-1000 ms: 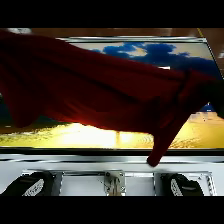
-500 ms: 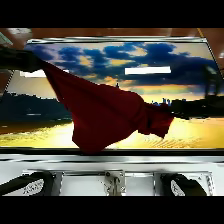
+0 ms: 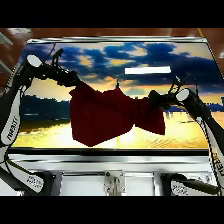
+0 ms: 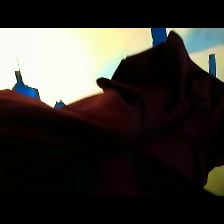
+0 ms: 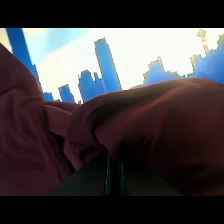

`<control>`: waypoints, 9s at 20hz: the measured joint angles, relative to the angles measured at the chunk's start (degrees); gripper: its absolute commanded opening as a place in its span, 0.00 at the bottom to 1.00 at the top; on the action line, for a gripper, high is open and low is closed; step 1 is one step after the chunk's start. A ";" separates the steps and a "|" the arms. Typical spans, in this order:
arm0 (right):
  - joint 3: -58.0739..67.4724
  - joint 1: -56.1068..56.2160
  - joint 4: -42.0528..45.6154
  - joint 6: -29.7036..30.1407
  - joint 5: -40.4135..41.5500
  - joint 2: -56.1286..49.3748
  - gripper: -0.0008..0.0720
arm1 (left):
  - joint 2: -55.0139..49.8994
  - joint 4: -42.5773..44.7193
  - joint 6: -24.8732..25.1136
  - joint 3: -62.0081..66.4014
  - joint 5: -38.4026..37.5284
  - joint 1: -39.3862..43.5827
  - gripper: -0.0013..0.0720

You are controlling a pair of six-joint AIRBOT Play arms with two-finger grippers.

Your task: Fold the shirts.

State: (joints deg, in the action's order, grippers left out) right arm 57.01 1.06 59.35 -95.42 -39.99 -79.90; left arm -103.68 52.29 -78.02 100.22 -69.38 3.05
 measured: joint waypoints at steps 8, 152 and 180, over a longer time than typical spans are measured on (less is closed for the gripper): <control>4.96 -10.56 1.90 9.70 -8.13 5.25 0.87 | 2.95 2.73 -3.87 -1.25 -20.70 -9.42 0.61; 12.13 -12.94 -6.75 23.56 -24.35 1.88 0.10 | 32.44 -6.21 9.86 -32.96 1.77 -21.11 0.07; 37.90 -12.76 16.65 8.63 -44.96 33.33 0.10 | 68.48 18.78 -1.22 -17.94 -16.17 -21.29 0.07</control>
State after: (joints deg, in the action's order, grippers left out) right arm 94.91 -11.70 76.01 -86.78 -84.95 -46.57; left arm -35.20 71.07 -79.24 82.28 -85.56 -18.24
